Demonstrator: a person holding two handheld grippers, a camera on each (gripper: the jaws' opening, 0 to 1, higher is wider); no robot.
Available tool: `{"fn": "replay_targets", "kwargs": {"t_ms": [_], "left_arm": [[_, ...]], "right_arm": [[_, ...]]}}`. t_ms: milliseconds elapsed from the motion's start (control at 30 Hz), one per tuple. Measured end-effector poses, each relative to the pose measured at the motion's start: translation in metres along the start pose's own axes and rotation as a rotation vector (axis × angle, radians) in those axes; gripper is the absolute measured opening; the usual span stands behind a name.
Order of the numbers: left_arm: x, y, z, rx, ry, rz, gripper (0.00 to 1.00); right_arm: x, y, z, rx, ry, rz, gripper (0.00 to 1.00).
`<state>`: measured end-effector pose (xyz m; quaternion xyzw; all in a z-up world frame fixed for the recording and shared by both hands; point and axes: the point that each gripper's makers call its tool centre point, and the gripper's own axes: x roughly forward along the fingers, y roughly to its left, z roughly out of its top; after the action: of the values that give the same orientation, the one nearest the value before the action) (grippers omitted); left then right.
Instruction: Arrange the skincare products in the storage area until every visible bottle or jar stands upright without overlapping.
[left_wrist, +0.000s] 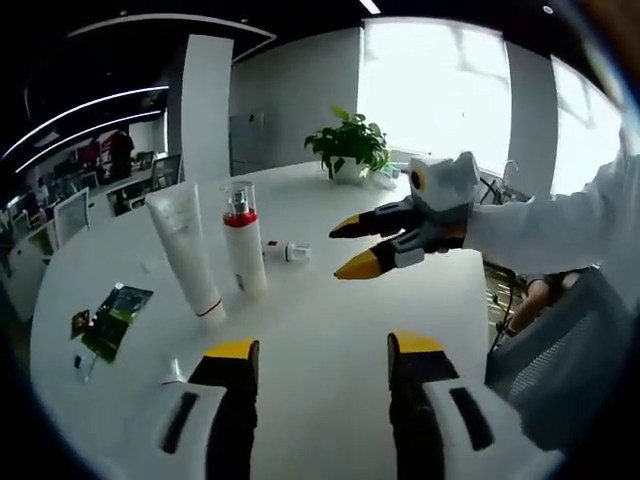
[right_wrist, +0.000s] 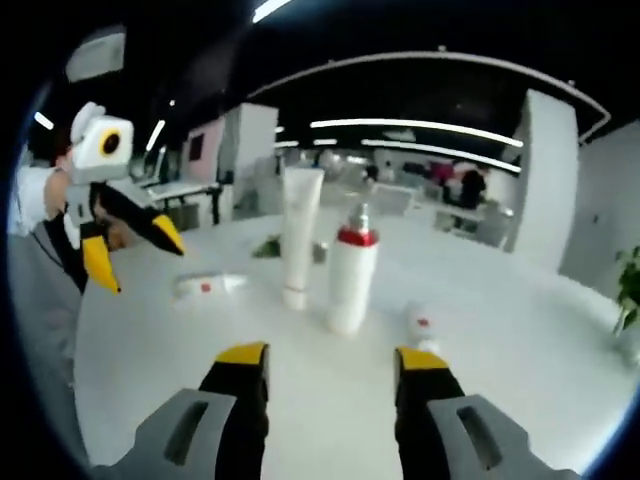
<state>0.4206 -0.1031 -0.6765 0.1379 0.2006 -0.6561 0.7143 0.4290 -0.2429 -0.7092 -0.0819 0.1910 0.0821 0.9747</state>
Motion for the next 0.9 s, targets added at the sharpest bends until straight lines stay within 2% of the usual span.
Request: {"fn": "replay_targets", "kwargs": {"t_ms": [133, 400, 600, 900], "left_arm": [[0.000, 0.002, 0.002, 0.022, -0.003, -0.002, 0.56], [-0.004, 0.007, 0.001, 0.022, 0.002, -0.007, 0.62], [-0.006, 0.009, 0.001, 0.012, 0.003, -0.017, 0.67], [-0.008, 0.008, -0.001, 0.029, 0.017, -0.029, 0.74]], "right_arm": [[0.008, -0.009, -0.001, 0.008, 0.015, 0.000, 0.51], [0.025, -0.035, -0.011, 0.009, 0.075, -0.021, 0.51], [0.037, -0.056, -0.020, 0.051, 0.110, -0.058, 0.47], [0.056, -0.083, -0.039, 0.093, 0.166, -0.088, 0.44]]}}
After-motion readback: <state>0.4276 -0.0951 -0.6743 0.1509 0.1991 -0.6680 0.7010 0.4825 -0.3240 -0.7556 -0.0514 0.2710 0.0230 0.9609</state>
